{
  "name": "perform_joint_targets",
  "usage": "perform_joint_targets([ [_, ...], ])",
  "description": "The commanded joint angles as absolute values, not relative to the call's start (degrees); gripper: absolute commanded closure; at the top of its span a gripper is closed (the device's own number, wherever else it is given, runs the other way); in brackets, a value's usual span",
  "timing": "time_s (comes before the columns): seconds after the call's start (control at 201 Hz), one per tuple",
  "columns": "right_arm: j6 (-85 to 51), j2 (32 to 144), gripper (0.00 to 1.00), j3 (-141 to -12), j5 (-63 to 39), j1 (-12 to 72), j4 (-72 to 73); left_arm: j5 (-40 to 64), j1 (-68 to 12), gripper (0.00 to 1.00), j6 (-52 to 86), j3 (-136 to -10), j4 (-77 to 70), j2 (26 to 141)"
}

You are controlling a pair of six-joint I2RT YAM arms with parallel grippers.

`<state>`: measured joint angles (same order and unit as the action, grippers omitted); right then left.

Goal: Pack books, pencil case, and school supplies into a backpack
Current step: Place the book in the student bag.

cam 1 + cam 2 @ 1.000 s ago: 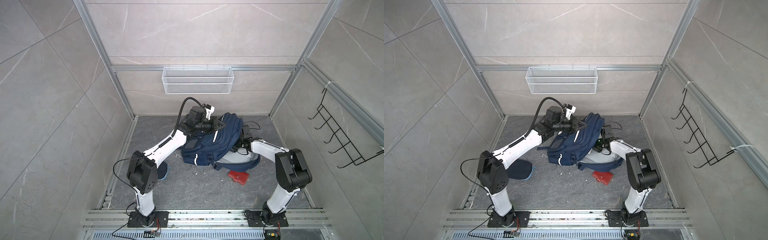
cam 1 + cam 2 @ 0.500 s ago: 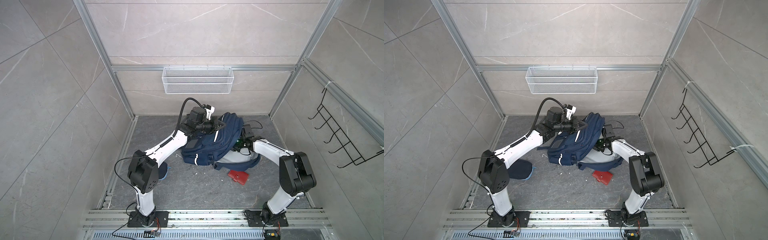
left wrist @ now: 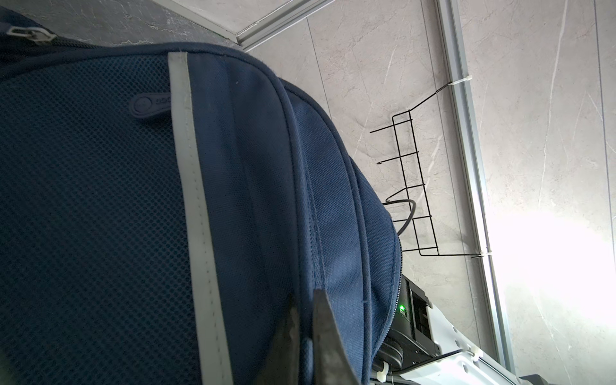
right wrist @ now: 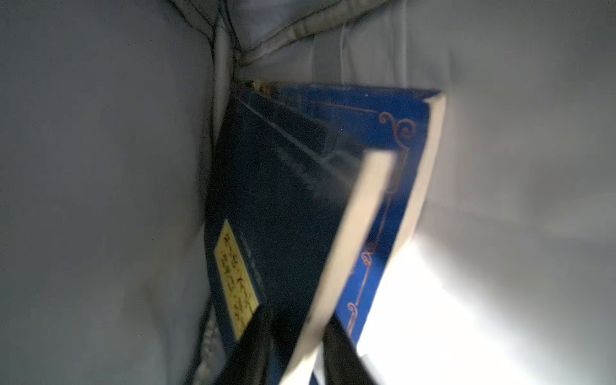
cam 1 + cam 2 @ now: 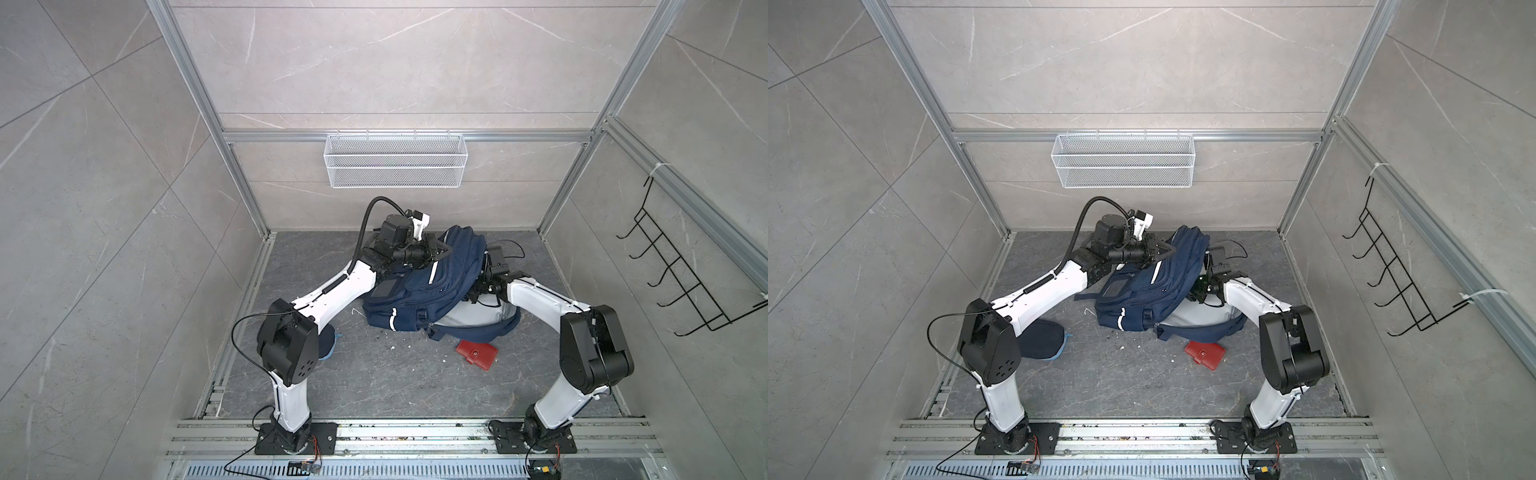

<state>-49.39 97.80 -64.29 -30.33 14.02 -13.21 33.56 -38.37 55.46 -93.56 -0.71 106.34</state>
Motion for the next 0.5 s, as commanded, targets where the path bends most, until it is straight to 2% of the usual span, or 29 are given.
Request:
perform_joint_targets([
  [0.0,-47.9,97.81,0.63,-63.53,-28.14,14.27,-15.65,35.86,-38.67,1.0,55.02,-97.67,-11.94,105.3],
  [0.115,-45.02,97.4,0.56,-64.44,-26.33,14.13,-17.3,35.27,-38.61,1.0,55.02,-96.99,-11.95,105.06],
  [0.344,-39.83,94.42,0.32,-67.46,-22.35,13.07,-22.88,34.4,-38.58,1.0,55.19,-95.68,-12.04,104.91],
  [0.493,-37.93,90.82,0.24,-67.17,-21.21,11.57,-26.03,32.94,-38.58,1.0,55.46,-94.67,-11.77,104.85],
])
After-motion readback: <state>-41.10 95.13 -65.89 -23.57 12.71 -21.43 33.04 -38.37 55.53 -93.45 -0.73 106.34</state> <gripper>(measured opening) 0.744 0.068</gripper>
